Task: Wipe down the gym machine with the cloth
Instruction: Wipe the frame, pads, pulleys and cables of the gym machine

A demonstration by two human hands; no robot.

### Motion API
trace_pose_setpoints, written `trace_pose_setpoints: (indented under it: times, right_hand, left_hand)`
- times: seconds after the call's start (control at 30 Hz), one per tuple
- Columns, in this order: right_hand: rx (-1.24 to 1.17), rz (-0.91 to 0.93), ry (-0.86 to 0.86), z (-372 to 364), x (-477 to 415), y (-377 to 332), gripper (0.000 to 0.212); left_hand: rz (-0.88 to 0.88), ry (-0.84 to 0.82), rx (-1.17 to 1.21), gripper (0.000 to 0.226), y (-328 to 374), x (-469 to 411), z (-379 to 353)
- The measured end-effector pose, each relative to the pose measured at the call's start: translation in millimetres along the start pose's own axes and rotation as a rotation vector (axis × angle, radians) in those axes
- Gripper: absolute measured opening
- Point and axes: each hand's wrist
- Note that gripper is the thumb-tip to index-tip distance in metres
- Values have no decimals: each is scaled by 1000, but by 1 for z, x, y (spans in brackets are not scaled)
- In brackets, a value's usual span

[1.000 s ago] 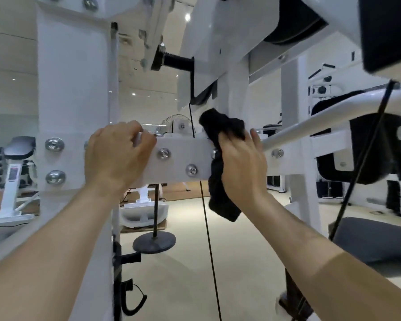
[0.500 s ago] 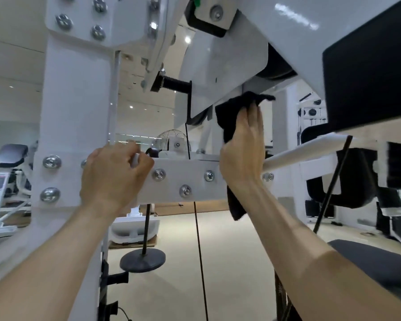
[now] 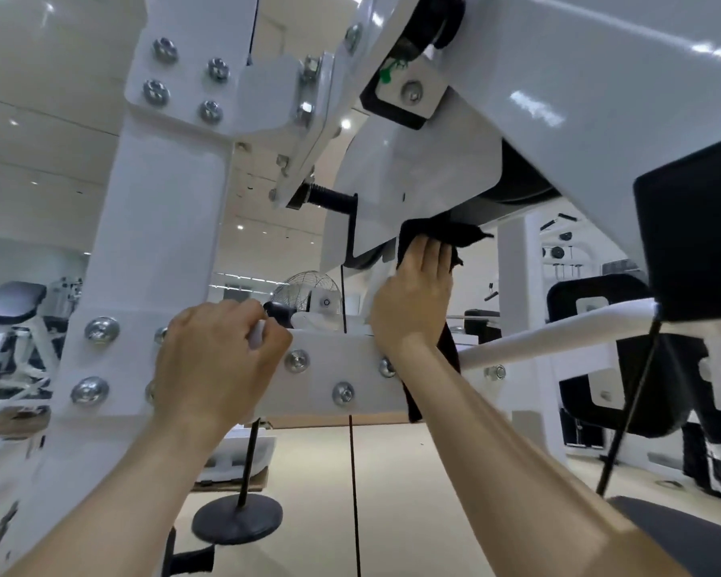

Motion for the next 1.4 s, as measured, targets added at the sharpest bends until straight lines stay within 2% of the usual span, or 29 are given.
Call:
trace_pose_setpoints:
  times: [0.1, 0.2, 0.23, 0.33, 0.4, 0.53, 0.6, 0.7, 0.8, 0.87, 0.93, 1.1, 1.27, 1.33, 1.4]
  right_hand:
    - [-46, 286, -162, 10, 36, 27, 44]
    - [-294, 194, -214, 24, 53, 24, 35]
    - [-329, 214, -216, 27, 67, 18, 37]
    - [-315, 428, -233, 33, 134, 11, 48]
    - [-294, 505, -259, 36, 147, 11, 52]
    - [-356, 380, -203, 25, 94, -1, 48]
    - [-379, 374, -227, 18, 100, 5, 49]
    - [-593, 166, -286, 20, 137, 35, 48]
    - [-712, 5, -231, 22, 129, 34, 41]
    - [-738, 32, -141, 18, 111, 9, 27]
    - [-760, 60, -141, 12, 116, -10, 21]
    - [-721, 141, -200, 9, 175, -11, 26]
    - [-531, 259, -295, 18, 140, 11, 33]
    - [-528, 128, -291, 18, 136, 40, 35]
    - [-576, -114, -319, 19, 135, 65, 34]
  left_hand:
    - [14, 20, -2, 29, 1, -1, 0]
    - [24, 25, 24, 27, 3, 1, 0]
    - [25, 24, 26, 26, 2, 1, -1]
    - [38, 23, 9, 27, 2, 2, -2]
    - [27, 17, 5, 30, 1, 1, -3]
    - [5, 29, 4, 31, -2, 1, -4]
    - [-8, 31, 10, 30, -4, 1, -4]
    - [-4, 27, 10, 30, -5, 3, -3]
    - [-6, 28, -17, 28, -3, 3, -4]
    - [-17, 31, -21, 27, -5, 2, -4]
    - [-33, 14, 4, 28, -7, 1, -5]
    - [-57, -11, 23, 30, -9, 2, -5]
    - [-63, -23, 34, 31, -9, 3, -2]
    - [-66, -33, 34, 27, -10, 3, -1]
    - [-62, -40, 29, 27, -9, 3, -1]
Point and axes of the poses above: each hand's wrist, its own x-axis away from the middle knuckle, its own z-axis out of the back of the hand, y = z × x, and after that the axes turned 13 degrees about -z, right-handed
